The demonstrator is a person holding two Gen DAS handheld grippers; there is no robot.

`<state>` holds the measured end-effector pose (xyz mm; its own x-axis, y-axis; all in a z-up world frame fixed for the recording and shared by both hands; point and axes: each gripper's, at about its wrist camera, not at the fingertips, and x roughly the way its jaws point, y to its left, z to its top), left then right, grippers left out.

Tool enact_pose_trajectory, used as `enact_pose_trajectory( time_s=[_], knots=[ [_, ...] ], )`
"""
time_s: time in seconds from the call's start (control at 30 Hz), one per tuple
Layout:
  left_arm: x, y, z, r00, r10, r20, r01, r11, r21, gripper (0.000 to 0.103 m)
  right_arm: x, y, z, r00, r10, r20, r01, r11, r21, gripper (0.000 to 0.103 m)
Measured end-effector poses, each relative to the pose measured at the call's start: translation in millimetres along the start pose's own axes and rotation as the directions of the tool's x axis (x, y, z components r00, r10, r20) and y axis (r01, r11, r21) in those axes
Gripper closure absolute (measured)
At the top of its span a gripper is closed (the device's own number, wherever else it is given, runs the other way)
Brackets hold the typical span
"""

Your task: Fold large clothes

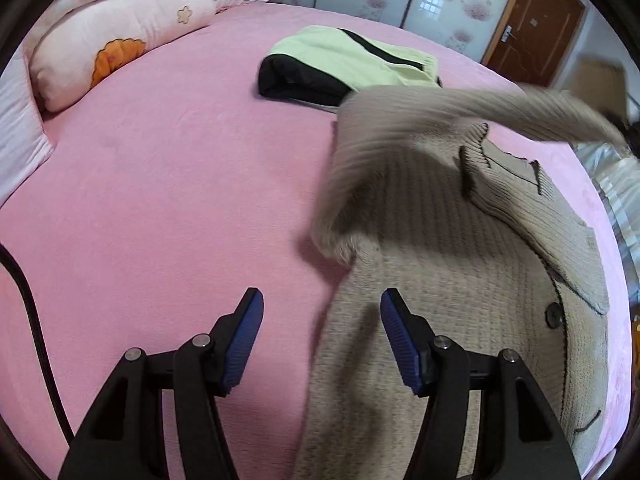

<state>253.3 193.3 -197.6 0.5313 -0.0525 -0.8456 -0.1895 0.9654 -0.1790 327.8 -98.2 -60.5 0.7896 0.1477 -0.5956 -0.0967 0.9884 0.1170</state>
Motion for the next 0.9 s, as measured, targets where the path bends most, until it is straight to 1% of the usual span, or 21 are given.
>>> enact_pose_trajectory(
  time_s=[0.03,0.07,0.1,0.13,0.17,0.2,0.27,0.33,0.4,0.43,0.5,0.6,0.67,0.73,0.77,0.83,0.9],
  knots=[
    [1.3,-4.5,-1.1,1.0,-0.005,-0.006,0.005,1.0,0.01,0.043,1.2,-21.6,-6.9,0.999,-0.043,-0.015,0.043,0.999,0.014,0.094],
    [2.7,-8.3,-1.4,1.0,-0.009,-0.013,0.009,1.0,0.019,0.043,4.7,-37.1,-14.0,0.997,-0.064,-0.048,0.065,0.998,0.025,0.091],
    [4.8,-14.2,-2.6,1.0,-0.013,-0.02,0.013,0.999,0.033,0.043,12.3,-60.0,-28.3,0.991,-0.071,-0.117,0.077,0.996,0.046,0.088],
    [5.7,-18.4,-3.7,1.0,-0.013,-0.025,0.014,0.999,0.044,0.043,20.5,-81.7,-46.5,0.979,-0.071,-0.192,0.086,0.994,0.074,0.077],
    [6.5,-24.3,-4.6,0.999,-0.016,-0.031,0.018,0.998,0.062,0.043,25.6,-95.1,-60.1,0.967,-0.075,-0.243,0.099,0.991,0.089,0.066],
    [6.6,-28.1,-4.7,0.999,-0.021,-0.036,0.023,0.997,0.075,0.043,30.0,-112.3,-78.8,0.949,-0.073,-0.308,0.11,0.988,0.104,0.065],
    [3.9,-34.6,-1.8,0.999,-0.027,-0.038,0.031,0.994,0.105,0.043,26.3,-132.8,-100.6,0.934,-0.054,-0.353,0.11,0.984,0.14,0.065],
    [0.3,-36.1,4.4,0.998,-0.051,-0.037,0.055,0.991,0.125,0.043,13.8,-160.1,-115.0,0.937,-0.004,-0.35,0.085,0.973,0.216,0.065],
    [-4.4,-36.2,17.0,0.993,-0.107,-0.045,0.112,0.985,0.128,0.043,8.9,-177.5,-116.0,0.942,0.019,-0.336,0.075,0.961,0.265,0.063],
    [-6.6,-36.4,25.7,0.991,-0.128,-0.044,0.133,0.983,0.13,0.043,11.1,-184.3,-112.0,0.943,0.024,-0.333,0.074,0.958,0.278,0.061],
    [-6.2,-38.2,45.7,0.988,-0.148,-0.038,0.152,0.978,0.145,0.043,12.0,-194.4,-103.3,0.945,0.043,-0.324,0.06,0.951,0.304,0.059],
    [8.6,-41.3,75.3,0.983,-0.175,-0.05,0.181,0.971,0.156,0.043,32.5,-199.3,-92.9,0.942,0.075,-0.327,0.033,0.95,0.312,0.058],
    [31.6,-43.3,99.2,0.986,-0.156,-0.056,0.163,0.972,0.172,0.043,61.1,-192.5,-78.3,0.936,0.086,-0.342,0.027,0.95,0.311,0.058],
    [56.9,-44.0,117.2,0.984,-0.155,-0.091,0.169,0.97,0.173,0.043,83.0,-188.1,-71.3,0.928,0.104,-0.359,0.012,0.951,0.308,0.058],
    [70.0,-43.9,124.4,0.984,-0.141,-0.107,0.157,0.974,0.163,0.043,91.5,-185.8,-70.0,0.924,0.104,-0.368,0.014,0.953,0.303,0.058],
    [93.1,-42.3,133.8,0.981,-0.128,-0.147,0.15,0.977,0.149,0.043,107.4,-180.8,-70.1,0.915,0.09,-0.392,0.025,0.96,0.279,0.058],
    [112.5,-40.0,139.2,0.977,-0.113,-0.179,0.137,0.982,0.127,0.043,117.3,-175.3,-72.2,0.913,0.065,-0.402,0.038,0.97,0.242,0.058]
  ],
)
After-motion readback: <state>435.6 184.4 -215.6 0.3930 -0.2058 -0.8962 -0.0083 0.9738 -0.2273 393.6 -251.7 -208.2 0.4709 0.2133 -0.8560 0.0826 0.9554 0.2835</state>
